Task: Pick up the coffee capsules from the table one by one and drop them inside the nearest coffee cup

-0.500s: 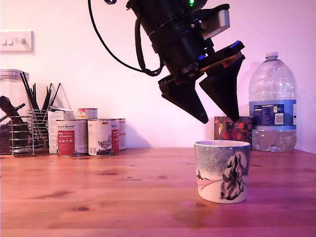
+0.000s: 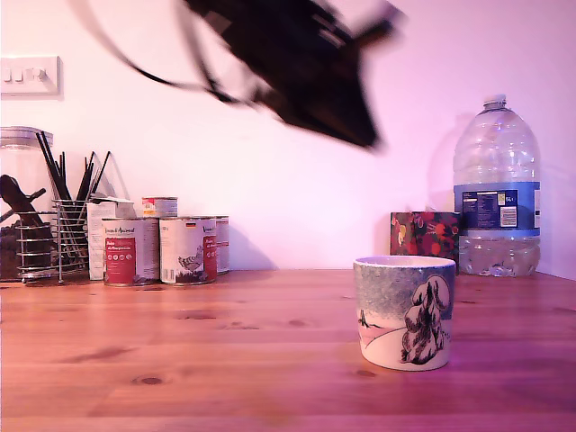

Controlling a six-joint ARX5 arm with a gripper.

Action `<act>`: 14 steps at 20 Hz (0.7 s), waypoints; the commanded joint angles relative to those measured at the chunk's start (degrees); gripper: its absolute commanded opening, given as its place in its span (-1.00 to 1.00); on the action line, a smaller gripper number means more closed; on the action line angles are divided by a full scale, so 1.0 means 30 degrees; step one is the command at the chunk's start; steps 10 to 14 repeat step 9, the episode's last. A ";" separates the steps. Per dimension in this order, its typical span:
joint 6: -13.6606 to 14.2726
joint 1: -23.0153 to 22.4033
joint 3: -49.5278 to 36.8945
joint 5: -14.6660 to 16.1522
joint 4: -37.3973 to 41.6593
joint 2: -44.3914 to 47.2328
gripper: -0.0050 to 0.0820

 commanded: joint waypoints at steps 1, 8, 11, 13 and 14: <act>-0.0503 0.0430 -0.1005 -0.0197 0.0233 -0.0860 -0.94; -0.0641 0.1821 -0.1858 -0.0226 -0.0546 -0.3198 -0.94; -0.0648 0.1836 -0.1851 -0.0233 -0.0568 -0.3198 -0.94; -0.0648 0.1836 -0.1851 -0.0233 -0.0568 -0.3198 -0.94; -0.0648 0.1836 -0.1851 -0.0233 -0.0568 -0.3198 -0.94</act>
